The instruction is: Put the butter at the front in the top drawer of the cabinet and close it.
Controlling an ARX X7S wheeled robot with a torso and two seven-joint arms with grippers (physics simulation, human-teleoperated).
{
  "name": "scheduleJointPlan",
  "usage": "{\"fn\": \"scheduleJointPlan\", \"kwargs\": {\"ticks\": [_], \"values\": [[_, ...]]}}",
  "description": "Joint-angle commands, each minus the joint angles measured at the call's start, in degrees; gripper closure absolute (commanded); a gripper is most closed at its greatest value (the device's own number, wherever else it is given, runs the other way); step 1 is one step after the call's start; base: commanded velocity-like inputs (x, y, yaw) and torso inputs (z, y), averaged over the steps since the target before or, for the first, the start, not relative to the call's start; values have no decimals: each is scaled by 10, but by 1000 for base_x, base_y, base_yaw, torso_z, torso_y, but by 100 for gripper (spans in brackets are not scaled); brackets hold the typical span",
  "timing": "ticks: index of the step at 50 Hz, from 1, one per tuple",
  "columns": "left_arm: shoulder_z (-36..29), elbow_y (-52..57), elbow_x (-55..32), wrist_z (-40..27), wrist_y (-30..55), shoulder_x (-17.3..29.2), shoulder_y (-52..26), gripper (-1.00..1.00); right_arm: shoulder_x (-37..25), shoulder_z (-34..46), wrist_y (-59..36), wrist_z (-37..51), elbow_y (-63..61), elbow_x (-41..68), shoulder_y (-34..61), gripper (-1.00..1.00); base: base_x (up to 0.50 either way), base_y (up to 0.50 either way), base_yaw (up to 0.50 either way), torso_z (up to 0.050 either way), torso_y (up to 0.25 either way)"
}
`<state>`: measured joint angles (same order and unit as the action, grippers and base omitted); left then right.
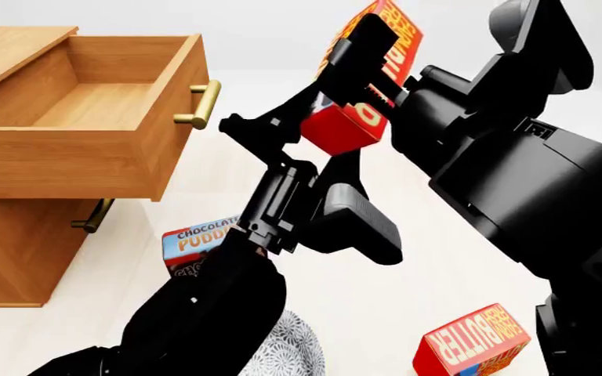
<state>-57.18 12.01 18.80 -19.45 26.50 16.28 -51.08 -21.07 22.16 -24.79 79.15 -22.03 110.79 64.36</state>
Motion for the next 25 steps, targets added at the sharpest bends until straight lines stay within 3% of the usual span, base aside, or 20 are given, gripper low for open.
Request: {"fn": "scheduleJointPlan", "kwargs": {"ticks": [1,16,17,25], "values": [[6,-4,-17,2,6,0,3,100,4,-6,2,-14,-2,-1,12,100,0,0,0,0,0],[18,-8,-13,-14,14,-2,0,100,2,-3,5,-22,3,1,11,100,0,0,0,0,1],[18,-8,-12,-15,14,-3,0,100,2,-3,4,-24,4,3,10,-100,0,0,0,0,0],[23,-8,-8,-23,16,-2,-2,100,-2,-6,7,-27,4,14,8,-100,0,0,0,1,1]]}}
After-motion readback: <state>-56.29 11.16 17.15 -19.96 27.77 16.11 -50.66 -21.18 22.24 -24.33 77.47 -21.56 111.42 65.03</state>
